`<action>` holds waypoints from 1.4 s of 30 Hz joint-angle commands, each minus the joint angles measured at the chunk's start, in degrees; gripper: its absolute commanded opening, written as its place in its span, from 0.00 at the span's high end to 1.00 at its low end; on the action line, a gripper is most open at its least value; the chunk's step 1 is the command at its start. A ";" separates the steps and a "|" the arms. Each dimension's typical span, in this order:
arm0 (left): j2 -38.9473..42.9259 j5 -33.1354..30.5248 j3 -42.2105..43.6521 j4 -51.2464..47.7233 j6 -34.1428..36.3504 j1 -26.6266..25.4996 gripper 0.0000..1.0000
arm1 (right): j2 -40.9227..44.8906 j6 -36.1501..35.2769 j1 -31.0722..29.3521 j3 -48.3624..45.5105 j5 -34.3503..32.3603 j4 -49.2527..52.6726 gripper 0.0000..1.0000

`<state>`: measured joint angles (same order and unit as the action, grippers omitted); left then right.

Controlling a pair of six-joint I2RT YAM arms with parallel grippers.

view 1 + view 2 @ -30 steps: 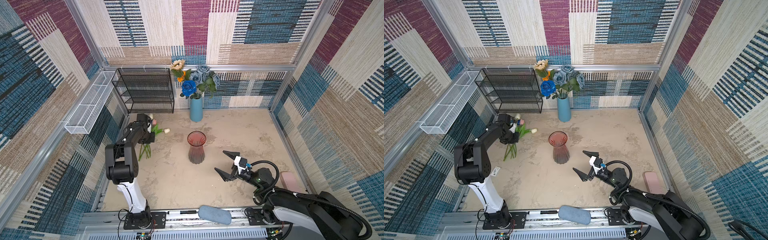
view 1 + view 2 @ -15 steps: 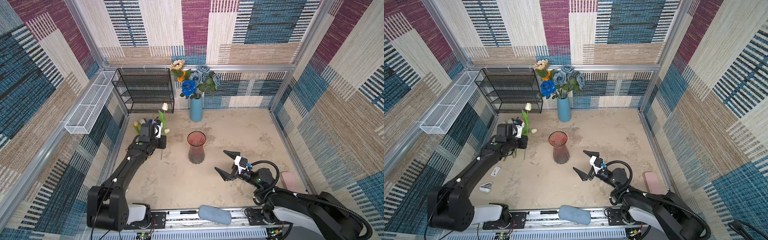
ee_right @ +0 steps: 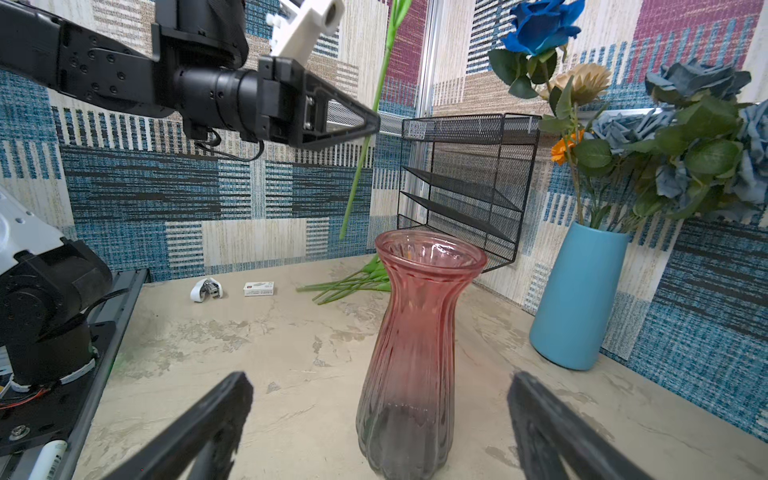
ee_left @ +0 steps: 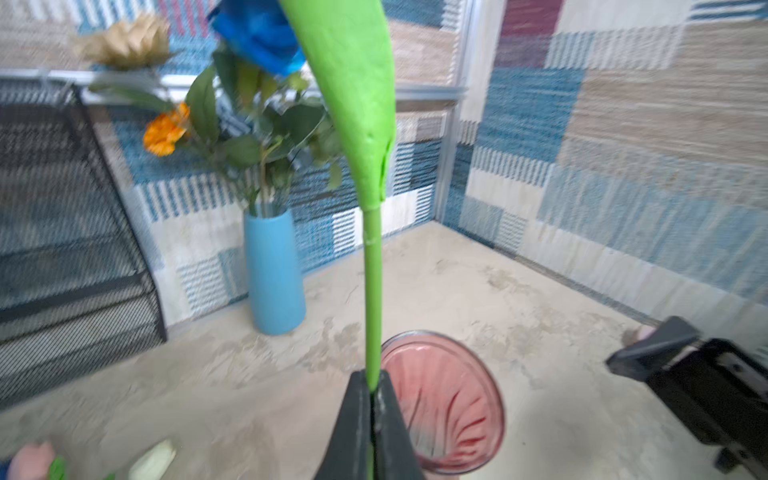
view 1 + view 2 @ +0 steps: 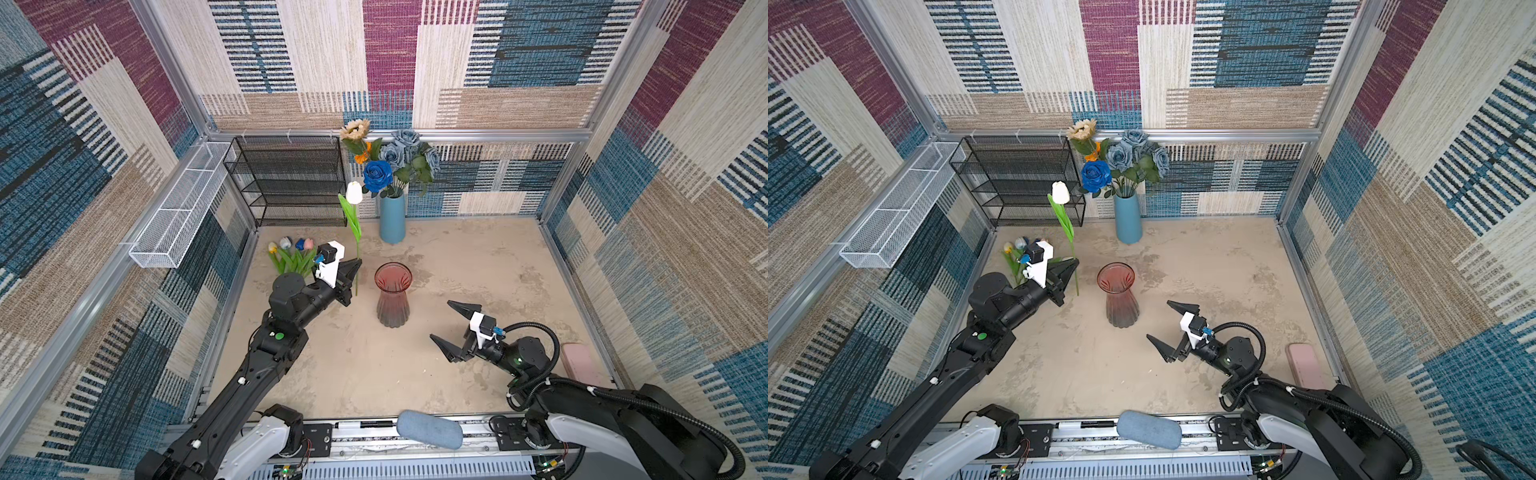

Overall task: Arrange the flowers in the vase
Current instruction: 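Lift the white tulip upright and carry it over the pink vase opening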

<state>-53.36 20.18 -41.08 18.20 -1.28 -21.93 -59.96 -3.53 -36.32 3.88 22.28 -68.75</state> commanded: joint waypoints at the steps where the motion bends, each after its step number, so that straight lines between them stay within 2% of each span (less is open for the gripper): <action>1: 0.38 2.91 0.04 10.04 0.60 -2.15 1.00 | 0.33 -0.31 -0.07 -0.73 -0.77 -3.31 0.00; 12: -2.53 3.08 -5.54 13.22 0.40 -8.33 1.00 | 2.95 -0.69 -0.07 -1.42 -0.61 -2.27 0.00; 24: -13.49 1.08 -6.64 22.98 0.93 -11.82 1.00 | 4.30 -0.59 -0.07 -1.42 -0.04 -1.18 0.00; 33: -17.00 -3.13 0.60 30.79 2.28 -11.99 1.00 | 4.68 -0.95 -0.07 -1.64 -0.75 -0.89 0.00; 38: -18.75 -3.82 1.82 28.76 4.61 -11.99 1.00 | 4.82 -0.82 -0.07 -1.20 0.54 -0.22 0.00; 42: -19.90 -5.62 4.50 31.06 5.39 -11.99 0.98 | 4.71 -1.12 -0.07 -1.38 -0.57 -0.27 0.00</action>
<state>-72.79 16.34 -37.74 45.17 1.76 -33.91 -55.18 -4.21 -36.32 2.35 22.11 -68.18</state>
